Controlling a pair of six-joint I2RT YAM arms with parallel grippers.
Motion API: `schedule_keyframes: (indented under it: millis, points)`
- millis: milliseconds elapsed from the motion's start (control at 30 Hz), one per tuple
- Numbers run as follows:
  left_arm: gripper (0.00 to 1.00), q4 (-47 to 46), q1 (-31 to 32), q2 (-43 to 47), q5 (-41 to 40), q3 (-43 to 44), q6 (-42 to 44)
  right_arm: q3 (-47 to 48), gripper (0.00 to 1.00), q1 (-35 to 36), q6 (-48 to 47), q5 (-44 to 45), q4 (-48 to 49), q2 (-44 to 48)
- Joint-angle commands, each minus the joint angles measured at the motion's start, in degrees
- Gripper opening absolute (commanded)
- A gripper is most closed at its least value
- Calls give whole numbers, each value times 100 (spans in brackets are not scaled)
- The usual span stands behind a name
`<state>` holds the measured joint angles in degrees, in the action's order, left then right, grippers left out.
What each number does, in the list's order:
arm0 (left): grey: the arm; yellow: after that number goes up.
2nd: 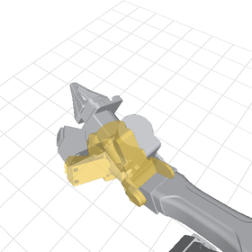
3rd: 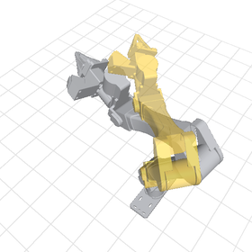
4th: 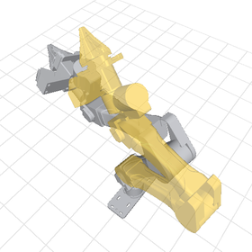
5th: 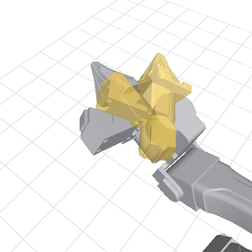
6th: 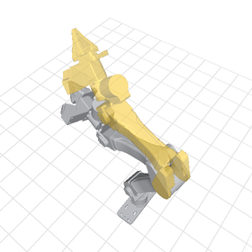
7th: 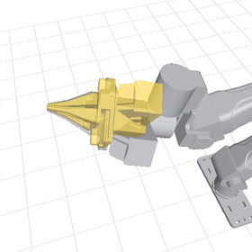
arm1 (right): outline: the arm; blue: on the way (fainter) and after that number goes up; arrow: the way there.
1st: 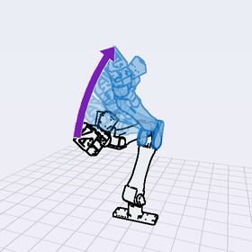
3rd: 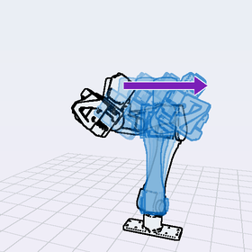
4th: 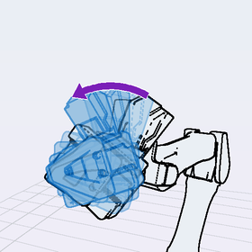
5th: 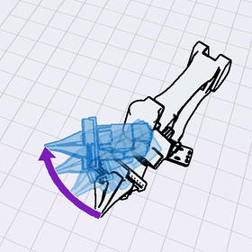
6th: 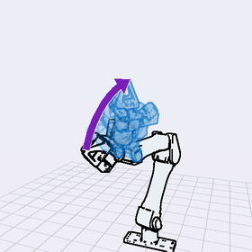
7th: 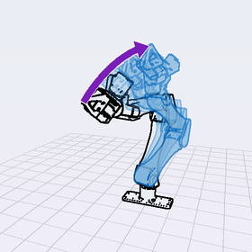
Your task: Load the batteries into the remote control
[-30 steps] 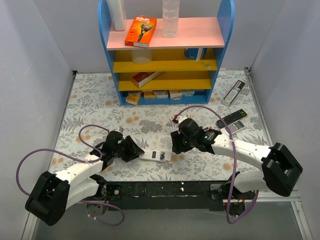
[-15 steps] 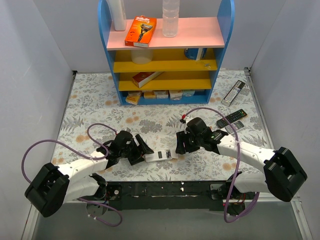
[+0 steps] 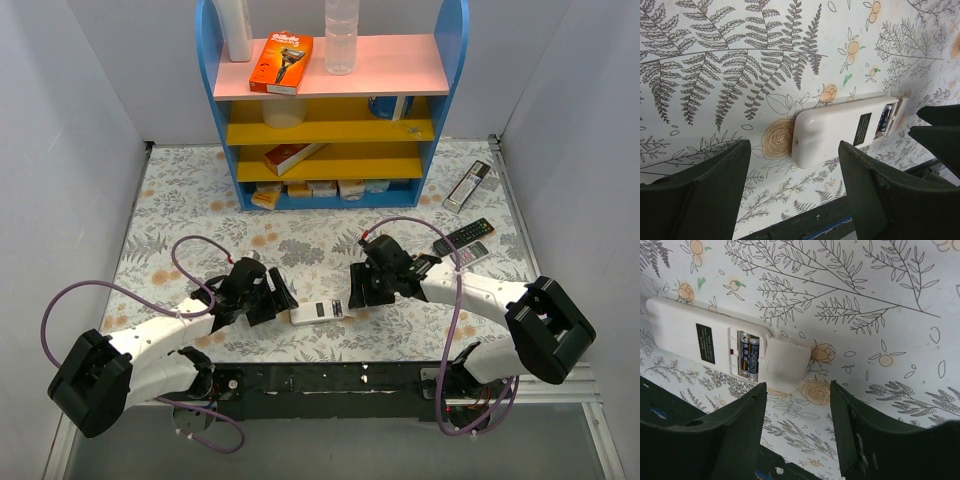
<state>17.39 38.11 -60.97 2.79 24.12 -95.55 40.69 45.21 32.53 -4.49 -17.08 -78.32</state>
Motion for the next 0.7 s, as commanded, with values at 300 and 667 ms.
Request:
schedule_keyframes:
  millis: [300,667]
  points:
    - [65,-165,21,-301,503,154,915,80,60,49,860,-96,416,-455]
    - [60,-324,21,-714,767,260,1073,-26,58,49,764,-359,741,-658]
